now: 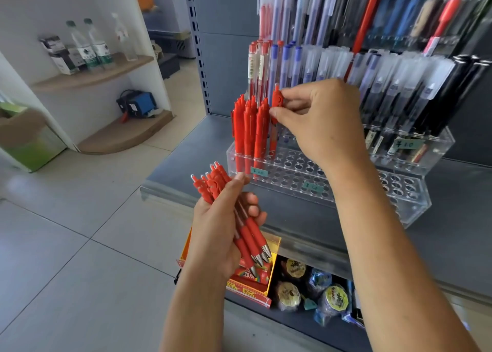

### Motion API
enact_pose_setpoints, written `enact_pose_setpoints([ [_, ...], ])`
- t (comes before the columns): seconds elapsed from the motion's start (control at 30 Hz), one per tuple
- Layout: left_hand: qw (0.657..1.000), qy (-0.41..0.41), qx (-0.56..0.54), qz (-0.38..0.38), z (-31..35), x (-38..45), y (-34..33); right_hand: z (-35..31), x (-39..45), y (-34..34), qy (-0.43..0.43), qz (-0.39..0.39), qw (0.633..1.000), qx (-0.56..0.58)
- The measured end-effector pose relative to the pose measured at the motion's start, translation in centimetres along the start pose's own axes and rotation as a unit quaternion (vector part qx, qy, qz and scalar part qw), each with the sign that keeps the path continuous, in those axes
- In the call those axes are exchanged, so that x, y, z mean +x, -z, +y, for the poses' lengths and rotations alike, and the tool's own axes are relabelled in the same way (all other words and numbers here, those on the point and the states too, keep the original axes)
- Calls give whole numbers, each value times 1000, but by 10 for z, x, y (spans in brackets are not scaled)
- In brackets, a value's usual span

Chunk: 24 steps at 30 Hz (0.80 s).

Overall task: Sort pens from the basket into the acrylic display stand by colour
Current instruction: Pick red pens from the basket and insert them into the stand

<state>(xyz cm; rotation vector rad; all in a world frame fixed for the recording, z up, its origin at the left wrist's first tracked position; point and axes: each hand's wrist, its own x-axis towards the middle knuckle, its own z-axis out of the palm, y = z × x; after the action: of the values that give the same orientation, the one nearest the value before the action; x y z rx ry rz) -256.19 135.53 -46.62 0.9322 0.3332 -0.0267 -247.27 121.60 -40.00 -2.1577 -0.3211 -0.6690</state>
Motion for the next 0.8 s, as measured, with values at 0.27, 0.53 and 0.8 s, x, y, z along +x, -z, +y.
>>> enact_pose_setpoints([
  [0.27, 1000, -5, 1, 9, 1, -1, 4, -6, -7, -2, -39, -43, 997, -59],
  [0.53, 996, 2, 59, -64, 2, -6, 5, -22, -12, 28, -73, -162, 978, -110],
  [0.8, 982, 19, 112, -150, -1, -12, 7, -18, -36, 25, -100, -400, 910, -43],
])
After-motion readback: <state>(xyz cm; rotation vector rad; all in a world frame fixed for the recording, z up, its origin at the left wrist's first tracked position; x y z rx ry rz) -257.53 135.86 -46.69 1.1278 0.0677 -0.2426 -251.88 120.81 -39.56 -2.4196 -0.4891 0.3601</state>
